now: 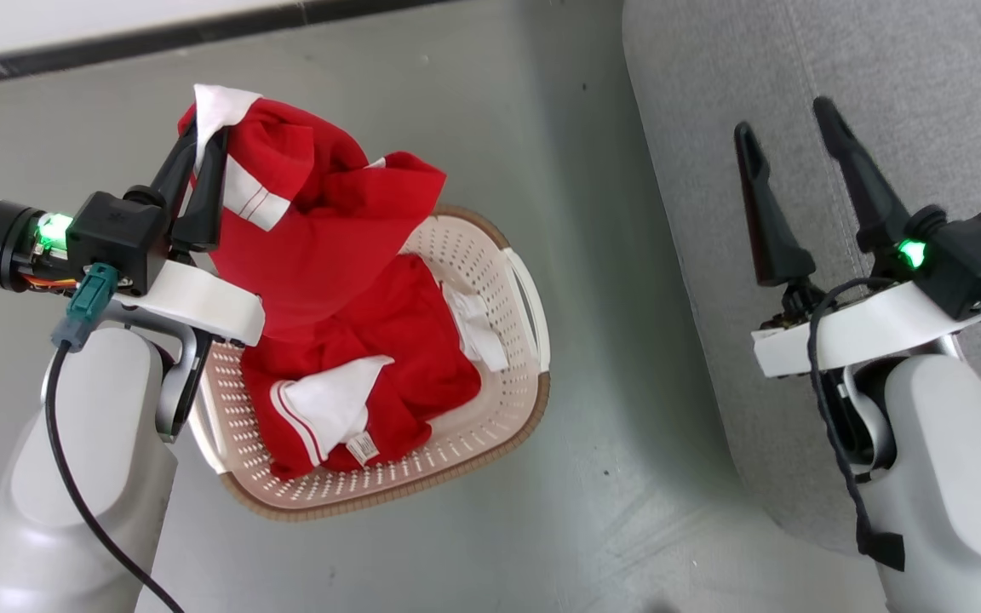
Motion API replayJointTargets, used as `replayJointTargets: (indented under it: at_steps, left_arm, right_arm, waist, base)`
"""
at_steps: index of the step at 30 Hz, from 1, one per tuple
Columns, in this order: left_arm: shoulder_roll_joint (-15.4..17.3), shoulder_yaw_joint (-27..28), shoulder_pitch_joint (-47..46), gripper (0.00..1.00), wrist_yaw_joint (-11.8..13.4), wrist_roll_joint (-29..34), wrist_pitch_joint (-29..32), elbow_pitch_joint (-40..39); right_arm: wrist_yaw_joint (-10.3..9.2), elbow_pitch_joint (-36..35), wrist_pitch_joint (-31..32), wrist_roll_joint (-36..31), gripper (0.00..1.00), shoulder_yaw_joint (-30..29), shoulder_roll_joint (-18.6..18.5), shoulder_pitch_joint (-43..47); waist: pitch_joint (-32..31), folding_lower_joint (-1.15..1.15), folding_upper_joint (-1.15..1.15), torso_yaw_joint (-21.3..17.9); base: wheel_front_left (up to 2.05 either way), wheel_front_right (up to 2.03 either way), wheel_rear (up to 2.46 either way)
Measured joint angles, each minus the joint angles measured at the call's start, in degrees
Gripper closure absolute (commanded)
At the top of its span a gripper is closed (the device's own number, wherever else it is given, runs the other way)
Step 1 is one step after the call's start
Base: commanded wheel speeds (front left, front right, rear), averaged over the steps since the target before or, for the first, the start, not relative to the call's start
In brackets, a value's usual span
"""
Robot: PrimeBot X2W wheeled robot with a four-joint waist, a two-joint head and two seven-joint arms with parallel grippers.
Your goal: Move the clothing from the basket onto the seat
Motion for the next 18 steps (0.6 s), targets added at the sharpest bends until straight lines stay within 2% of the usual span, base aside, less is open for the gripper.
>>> replayJointTargets:
  at_steps: [8,12,18]
  left_arm:
    - [0.38,-1.08,0.63,1.00,-2.10,-0.90,1.38,-3.24]
    - [0.27,-1.46,0.70,1.00,-2.35,-1.04,1.94,-4.34]
    - [-0.83,-3.32,0.71,1.00,-3.57,-2.50,3.97,-5.80]
  right_arm:
    - [0.00,2.12,0.00,-2.04,0.00,2.07,-0.04,3.15]
    - [0.00,3.07,0.00,-3.03,0.00,2.93,-0.10,4.28]
    - [0.00,4.63,0.00,-3.97,0.00,6.67,-2.03,6.52]
  waist:
    - [-6.05,0.00,0.00,1.94]
    - [-8.33,0.00,0.00,2.61]
    - [-12.82,0.00,0.00,3.81]
  base:
    - [0.00,0.00,0.00]
    - [0.00,0.00,0.00]
    - [0.00,0.00,0.00]
